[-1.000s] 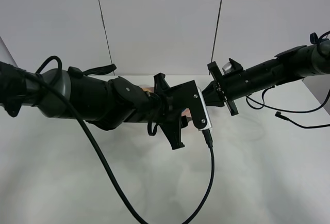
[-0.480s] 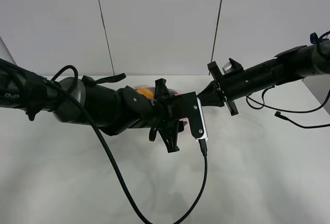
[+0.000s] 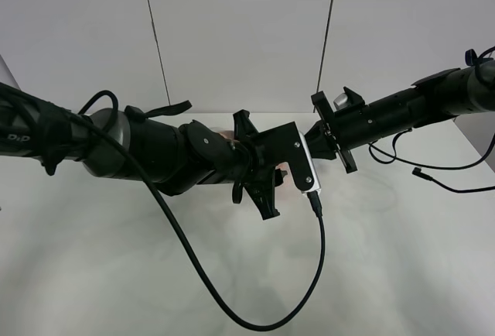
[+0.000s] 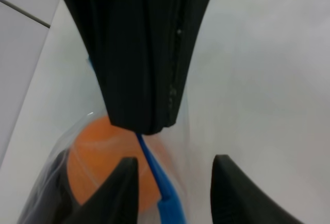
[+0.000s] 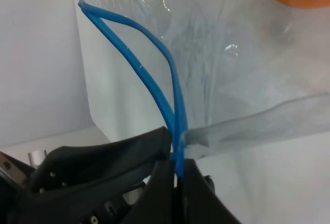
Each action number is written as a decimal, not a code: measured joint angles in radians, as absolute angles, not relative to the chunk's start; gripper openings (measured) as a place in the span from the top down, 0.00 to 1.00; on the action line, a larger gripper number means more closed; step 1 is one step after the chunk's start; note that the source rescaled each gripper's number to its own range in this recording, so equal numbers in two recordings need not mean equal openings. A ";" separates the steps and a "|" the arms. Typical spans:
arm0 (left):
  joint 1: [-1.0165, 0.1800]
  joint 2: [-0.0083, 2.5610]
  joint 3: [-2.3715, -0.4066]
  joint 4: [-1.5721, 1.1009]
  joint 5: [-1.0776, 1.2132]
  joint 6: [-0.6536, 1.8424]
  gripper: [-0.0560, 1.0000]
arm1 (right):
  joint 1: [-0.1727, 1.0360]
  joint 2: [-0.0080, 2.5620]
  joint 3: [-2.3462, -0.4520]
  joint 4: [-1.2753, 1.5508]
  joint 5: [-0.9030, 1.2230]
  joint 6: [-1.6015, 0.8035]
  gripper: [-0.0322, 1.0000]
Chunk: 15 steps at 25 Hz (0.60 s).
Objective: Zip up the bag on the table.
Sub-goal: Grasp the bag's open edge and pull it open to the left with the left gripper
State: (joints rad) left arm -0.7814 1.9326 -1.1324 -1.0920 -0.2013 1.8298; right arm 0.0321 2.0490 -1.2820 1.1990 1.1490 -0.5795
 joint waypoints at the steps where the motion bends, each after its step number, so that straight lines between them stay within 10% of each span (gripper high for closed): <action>1: -0.781 1.933 -1.132 -1.091 -0.200 1.830 0.60 | 0.032 2.049 -1.282 1.199 1.149 -0.580 0.97; 15: -0.781 1.933 -1.133 -1.088 -0.207 1.831 0.86 | 0.032 2.049 -1.282 1.195 1.149 -0.580 0.97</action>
